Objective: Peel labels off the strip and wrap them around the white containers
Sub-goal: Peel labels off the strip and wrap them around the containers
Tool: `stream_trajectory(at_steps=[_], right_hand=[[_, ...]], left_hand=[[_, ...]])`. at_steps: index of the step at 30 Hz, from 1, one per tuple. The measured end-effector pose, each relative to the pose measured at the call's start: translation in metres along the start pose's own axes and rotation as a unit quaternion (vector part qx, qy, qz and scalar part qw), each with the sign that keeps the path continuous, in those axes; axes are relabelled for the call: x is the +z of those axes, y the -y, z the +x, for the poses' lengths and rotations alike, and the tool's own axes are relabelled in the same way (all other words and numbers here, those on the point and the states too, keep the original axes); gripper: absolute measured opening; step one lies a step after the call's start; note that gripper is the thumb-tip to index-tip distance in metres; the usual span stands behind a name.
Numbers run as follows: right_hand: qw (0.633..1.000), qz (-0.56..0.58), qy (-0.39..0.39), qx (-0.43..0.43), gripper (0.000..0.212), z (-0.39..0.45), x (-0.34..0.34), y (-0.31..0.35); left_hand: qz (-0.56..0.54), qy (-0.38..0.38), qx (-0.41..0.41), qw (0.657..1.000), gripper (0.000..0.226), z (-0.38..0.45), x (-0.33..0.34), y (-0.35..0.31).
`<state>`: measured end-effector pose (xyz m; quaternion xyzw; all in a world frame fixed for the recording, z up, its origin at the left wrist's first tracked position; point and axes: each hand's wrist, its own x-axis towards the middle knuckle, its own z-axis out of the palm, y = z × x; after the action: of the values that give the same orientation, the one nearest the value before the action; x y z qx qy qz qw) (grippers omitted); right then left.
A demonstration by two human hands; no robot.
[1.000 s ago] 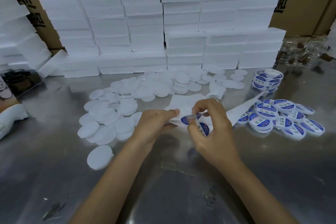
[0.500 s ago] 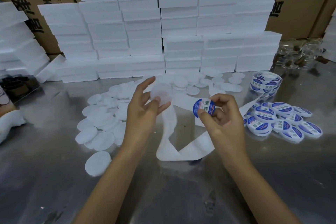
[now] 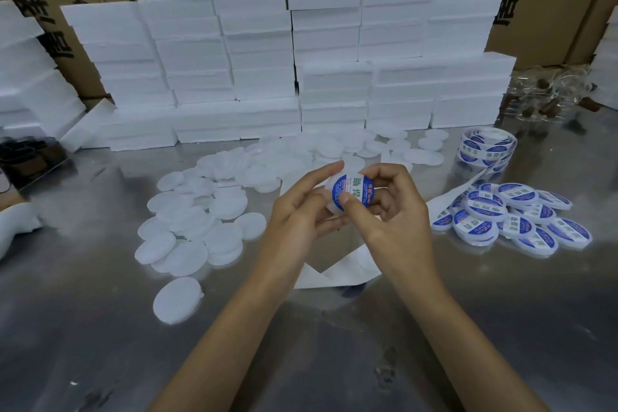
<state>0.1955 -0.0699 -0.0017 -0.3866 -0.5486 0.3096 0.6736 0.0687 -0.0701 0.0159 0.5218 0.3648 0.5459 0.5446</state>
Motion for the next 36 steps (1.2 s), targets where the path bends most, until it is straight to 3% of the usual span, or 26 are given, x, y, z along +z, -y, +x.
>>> stream_trajectory(at_steps=[23,30,36], right_hand=[[0.987,-0.155,-0.038,0.012,0.032,-0.005,0.000,-0.006],[0.972,-0.228,-0.051,-0.018,0.036,-0.010,0.000,-0.005],[0.966,-0.251,-0.056,0.021,0.063,-0.007,-0.004,-0.009]], left_hand=[[0.054,0.005,0.035,0.998,0.041,-0.004,0.005,0.004],[-0.100,0.014,-0.034,0.994,0.037,-0.001,0.004,0.004],[-0.225,0.027,-0.078,0.971,0.038,0.001,0.003,0.002]])
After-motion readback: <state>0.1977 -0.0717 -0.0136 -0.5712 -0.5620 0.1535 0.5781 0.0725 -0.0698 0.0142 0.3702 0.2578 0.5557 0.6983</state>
